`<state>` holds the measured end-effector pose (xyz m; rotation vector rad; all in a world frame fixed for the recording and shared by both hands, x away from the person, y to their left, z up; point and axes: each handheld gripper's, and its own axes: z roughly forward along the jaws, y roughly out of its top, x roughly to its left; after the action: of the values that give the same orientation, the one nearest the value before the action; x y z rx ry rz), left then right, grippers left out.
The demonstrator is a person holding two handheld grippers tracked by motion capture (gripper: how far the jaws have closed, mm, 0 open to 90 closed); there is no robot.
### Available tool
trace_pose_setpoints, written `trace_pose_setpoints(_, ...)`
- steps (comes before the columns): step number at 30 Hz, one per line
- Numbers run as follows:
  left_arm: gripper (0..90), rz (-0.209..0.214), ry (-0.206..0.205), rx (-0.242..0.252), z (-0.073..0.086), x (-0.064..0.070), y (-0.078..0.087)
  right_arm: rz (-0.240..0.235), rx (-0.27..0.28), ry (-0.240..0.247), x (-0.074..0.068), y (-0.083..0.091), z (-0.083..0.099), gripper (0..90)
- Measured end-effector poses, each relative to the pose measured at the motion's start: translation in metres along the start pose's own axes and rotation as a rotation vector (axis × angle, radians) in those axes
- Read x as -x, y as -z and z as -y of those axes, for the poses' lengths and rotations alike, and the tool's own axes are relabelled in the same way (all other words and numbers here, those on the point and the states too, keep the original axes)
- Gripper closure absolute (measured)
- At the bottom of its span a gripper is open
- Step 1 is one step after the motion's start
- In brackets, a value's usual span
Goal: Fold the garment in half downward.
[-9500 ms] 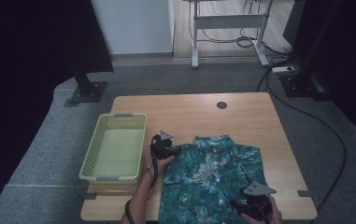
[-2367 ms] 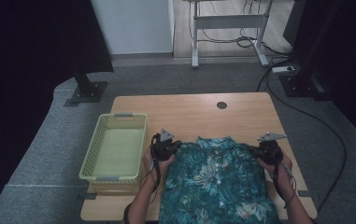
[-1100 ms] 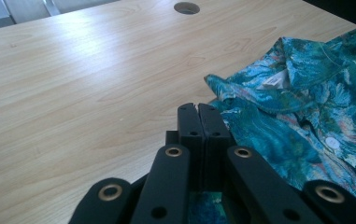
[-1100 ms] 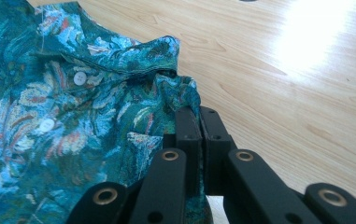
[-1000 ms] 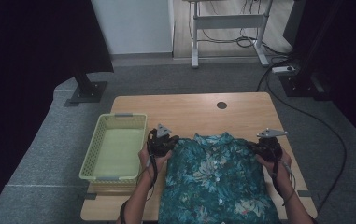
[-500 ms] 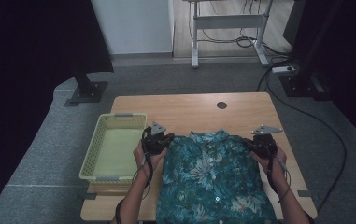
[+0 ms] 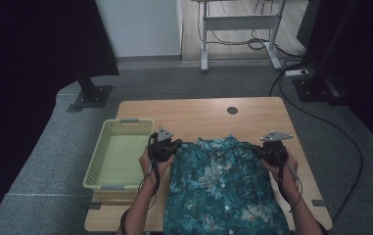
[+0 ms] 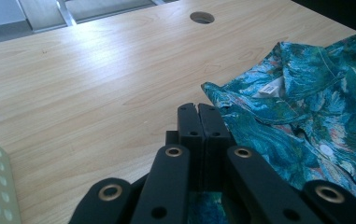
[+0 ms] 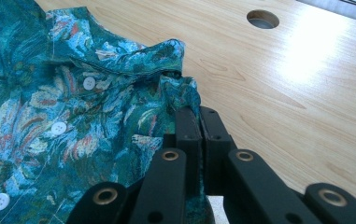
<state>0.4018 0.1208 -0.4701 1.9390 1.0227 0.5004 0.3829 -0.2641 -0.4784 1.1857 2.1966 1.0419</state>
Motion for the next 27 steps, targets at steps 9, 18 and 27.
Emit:
trace_pose_setpoints(9,89.4,-0.016,0.006,0.006,-0.004,-0.003,0.0,0.009,0.021,-0.005,0.001,0.004,-0.008,86.7)
trace_pose_setpoints(18,89.4,-0.018,0.016,0.011,-0.006,-0.008,-0.001,0.007,0.024,-0.009,0.002,0.002,-0.009,86.7)
trace_pose_setpoints(27,89.5,-0.022,0.013,0.024,-0.022,-0.015,-0.005,0.018,0.046,-0.03,0.009,-0.003,-0.021,87.0)
